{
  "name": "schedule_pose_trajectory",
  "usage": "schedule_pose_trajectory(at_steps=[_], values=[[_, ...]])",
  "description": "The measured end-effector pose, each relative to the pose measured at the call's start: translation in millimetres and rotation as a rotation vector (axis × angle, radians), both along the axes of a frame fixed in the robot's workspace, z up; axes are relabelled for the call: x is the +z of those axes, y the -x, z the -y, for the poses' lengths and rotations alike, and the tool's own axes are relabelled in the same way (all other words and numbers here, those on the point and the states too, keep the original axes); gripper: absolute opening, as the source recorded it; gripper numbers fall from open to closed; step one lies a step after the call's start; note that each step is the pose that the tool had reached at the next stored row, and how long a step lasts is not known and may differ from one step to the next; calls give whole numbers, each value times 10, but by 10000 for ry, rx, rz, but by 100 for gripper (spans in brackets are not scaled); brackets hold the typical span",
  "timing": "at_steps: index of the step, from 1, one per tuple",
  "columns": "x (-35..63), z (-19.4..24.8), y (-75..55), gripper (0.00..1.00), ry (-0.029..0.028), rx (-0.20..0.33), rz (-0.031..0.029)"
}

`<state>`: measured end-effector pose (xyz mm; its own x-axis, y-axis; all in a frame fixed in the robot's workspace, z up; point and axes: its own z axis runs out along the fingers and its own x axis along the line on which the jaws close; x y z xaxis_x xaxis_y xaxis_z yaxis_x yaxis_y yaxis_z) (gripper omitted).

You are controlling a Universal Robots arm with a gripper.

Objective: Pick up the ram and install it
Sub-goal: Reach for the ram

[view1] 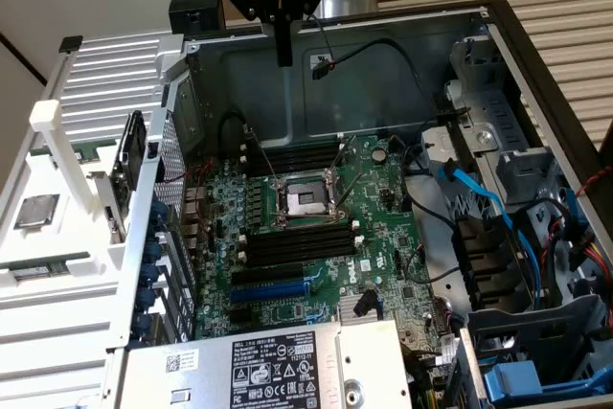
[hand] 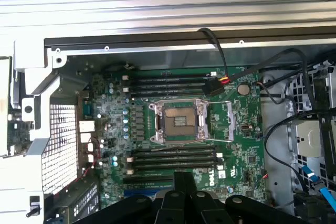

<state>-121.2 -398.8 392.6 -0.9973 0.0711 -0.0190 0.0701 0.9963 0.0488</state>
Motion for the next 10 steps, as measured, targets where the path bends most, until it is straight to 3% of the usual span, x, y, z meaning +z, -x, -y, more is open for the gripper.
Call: schedule_pose_trajectory(at_steps=[6, 10], values=[[1, 0, 30, 10, 2, -1, 14], [0, -2, 140, 10, 18, -2, 134]])
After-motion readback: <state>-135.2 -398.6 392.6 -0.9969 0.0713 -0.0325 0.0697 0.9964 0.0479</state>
